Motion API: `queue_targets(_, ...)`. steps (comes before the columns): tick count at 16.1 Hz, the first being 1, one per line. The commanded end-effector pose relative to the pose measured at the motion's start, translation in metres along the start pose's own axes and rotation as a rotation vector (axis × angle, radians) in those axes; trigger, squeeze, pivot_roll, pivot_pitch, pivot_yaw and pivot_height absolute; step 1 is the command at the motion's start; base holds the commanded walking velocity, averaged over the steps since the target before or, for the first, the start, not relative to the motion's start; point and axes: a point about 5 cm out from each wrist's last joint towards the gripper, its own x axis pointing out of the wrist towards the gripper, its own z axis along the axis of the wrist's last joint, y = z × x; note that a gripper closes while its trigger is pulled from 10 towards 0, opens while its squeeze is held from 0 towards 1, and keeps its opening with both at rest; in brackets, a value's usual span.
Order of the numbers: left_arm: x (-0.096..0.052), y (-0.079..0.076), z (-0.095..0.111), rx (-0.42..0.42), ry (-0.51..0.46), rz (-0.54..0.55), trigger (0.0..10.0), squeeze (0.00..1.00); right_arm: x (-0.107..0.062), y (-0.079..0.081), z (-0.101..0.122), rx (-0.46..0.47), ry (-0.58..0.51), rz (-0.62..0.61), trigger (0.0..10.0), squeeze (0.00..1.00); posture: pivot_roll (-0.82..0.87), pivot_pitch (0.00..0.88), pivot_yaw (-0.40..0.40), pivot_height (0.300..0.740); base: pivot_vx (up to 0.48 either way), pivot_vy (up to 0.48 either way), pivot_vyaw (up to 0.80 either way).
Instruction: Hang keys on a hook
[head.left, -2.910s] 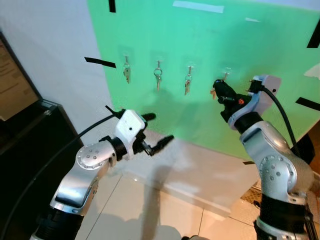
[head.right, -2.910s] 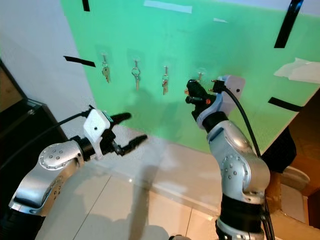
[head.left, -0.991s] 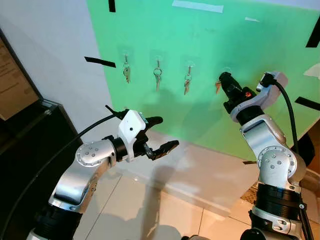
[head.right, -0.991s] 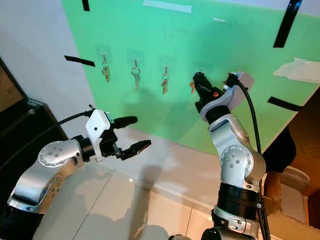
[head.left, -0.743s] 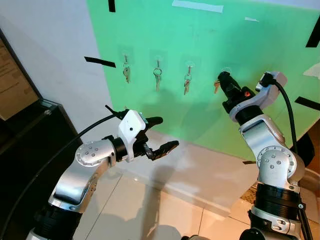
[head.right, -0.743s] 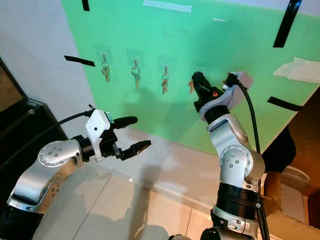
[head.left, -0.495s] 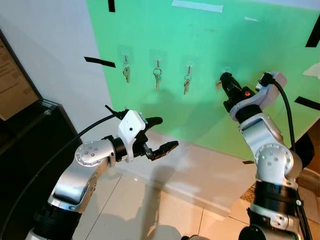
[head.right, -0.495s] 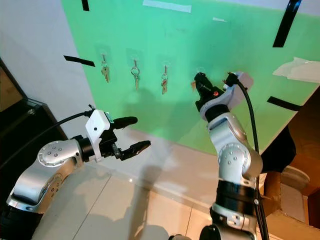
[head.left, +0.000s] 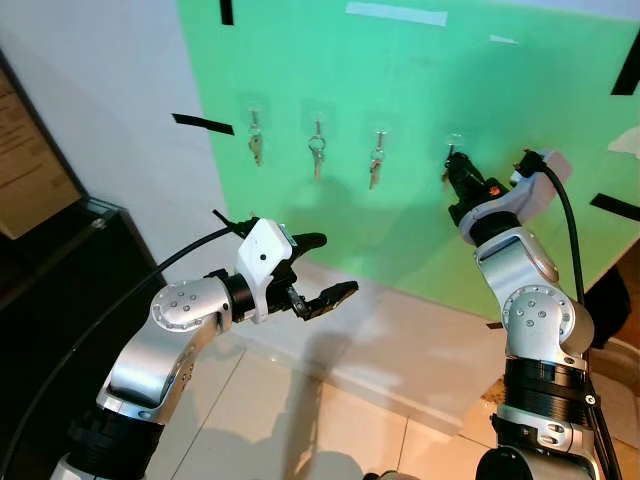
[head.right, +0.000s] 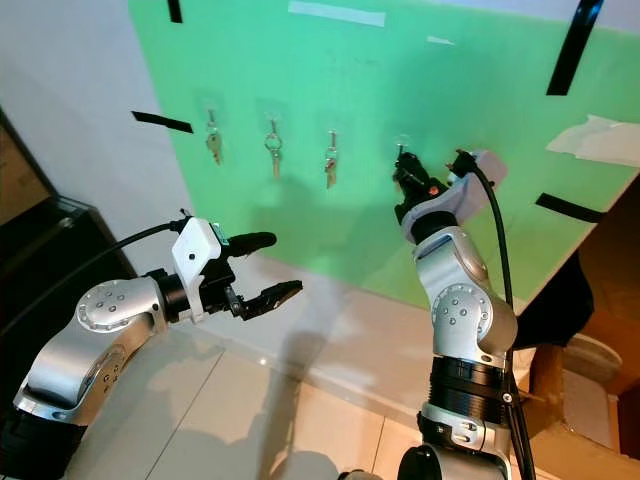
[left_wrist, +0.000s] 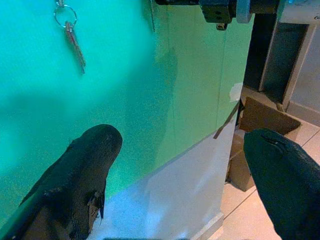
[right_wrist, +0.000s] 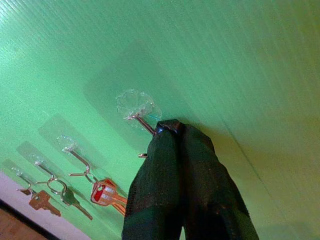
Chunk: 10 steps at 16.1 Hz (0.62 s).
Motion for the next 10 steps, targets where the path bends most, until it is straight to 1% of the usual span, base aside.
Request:
queue_targets(1, 0.001, -0.001, 0.005, 0.024, -0.005, -0.019, 10.0, 0.00, -0.001, -0.014, 0.004, 0.002, -0.019, -0.078, 10.0, 0.00, -0.02, 0.000, 0.019, 0.740, 0.000, 0.000, 0.00)
queue_targets(2, 0.001, -0.001, 0.005, 0.023, -0.005, -0.020, 10.0, 0.00, -0.001, -0.016, 0.003, 0.010, -0.022, -0.088, 10.0, 0.00, -0.02, 0.000, 0.019, 0.740, 0.000, 0.000, 0.00)
queue_targets(3, 0.001, -0.001, 0.005, 0.023, -0.005, -0.021, 10.0, 0.00, -0.003, -0.019, -0.002, 0.000, 0.002, -0.103, 10.0, 0.00, -0.02, 0.000, 0.019, 0.740, 0.000, 0.000, 0.00)
queue_targets(5, 0.001, -0.002, 0.005, 0.025, -0.004, -0.025, 10.0, 0.00, -0.005, -0.022, -0.014, -0.054, 0.062, -0.118, 10.0, 0.00, -0.02, 0.000, 0.019, 0.740, 0.000, 0.000, 0.00)
queue_targets(7, 0.002, -0.002, 0.006, 0.028, -0.004, -0.028, 10.0, 0.00, -0.007, -0.023, -0.024, -0.087, 0.114, -0.132, 10.0, 0.00, -0.02, 0.000, 0.024, 0.740, 0.000, 0.000, 0.00)
queue_targets(10, 0.002, -0.002, 0.006, 0.030, -0.004, -0.030, 10.0, 0.00, -0.008, -0.022, -0.029, -0.099, 0.131, -0.133, 10.0, 0.00, -0.02, 0.000, 0.024, 0.740, 0.000, 0.000, 0.00)
